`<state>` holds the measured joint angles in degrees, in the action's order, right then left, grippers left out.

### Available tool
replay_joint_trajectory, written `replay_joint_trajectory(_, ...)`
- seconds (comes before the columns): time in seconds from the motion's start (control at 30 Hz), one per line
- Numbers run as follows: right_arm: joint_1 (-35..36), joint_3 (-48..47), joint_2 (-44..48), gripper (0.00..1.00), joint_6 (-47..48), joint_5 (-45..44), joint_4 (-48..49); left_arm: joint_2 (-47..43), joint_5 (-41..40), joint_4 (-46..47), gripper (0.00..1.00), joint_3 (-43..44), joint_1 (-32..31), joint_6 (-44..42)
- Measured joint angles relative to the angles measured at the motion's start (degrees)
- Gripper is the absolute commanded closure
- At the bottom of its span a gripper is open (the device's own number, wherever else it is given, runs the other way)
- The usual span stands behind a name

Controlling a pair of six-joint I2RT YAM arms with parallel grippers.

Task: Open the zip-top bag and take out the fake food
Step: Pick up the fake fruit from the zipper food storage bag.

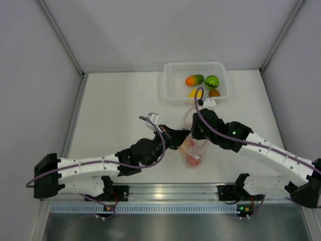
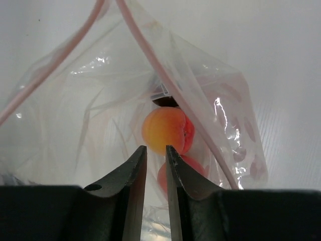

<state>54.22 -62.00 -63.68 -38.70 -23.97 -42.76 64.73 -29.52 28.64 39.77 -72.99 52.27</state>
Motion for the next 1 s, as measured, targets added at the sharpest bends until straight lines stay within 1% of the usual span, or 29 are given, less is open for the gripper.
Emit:
replay_joint_trajectory(0.13, -0.02, -4.35, -2.1, 0.78, 0.09, -3.1, -1.53, -0.79, -1.55, -0.17, 1.0, -0.72, -0.46, 0.17)
replay_joint_trajectory(0.23, -0.02, -5.64, -4.22, 0.78, 0.09, -5.73, -1.99, -2.14, -2.49, -0.26, 1.0, -1.07, -0.85, 0.13)
replay_joint_trajectory(0.4, -0.02, -5.9, -7.52, 0.78, 0.04, -10.29, -7.58, -5.68, -4.48, -0.5, 1.0, -1.99, -1.33, -0.35)
replay_joint_trajectory(0.63, -0.02, -9.38, -7.58, 0.78, -0.17, -14.62, -13.49, -8.15, -6.88, -0.87, 1.0, -2.84, -1.51, -0.96)
replay_joint_trajectory(0.7, -0.02, -9.68, -7.13, 0.78, 0.04, -14.14, -13.18, -8.2, -7.02, -0.94, 1.0, -2.84, -1.55, -0.96)
replay_joint_trajectory(0.87, 0.0, -9.66, -4.44, 0.78, 0.96, -8.74, -11.08, -7.17, -6.88, -0.94, 1.0, -2.82, -1.68, -0.92)
replay_joint_trajectory(1.0, 0.02, -9.66, -4.04, 0.8, 1.18, -5.18, -8.7, -6.05, -6.71, -1.11, 1.0, -2.82, -2.08, -0.92)
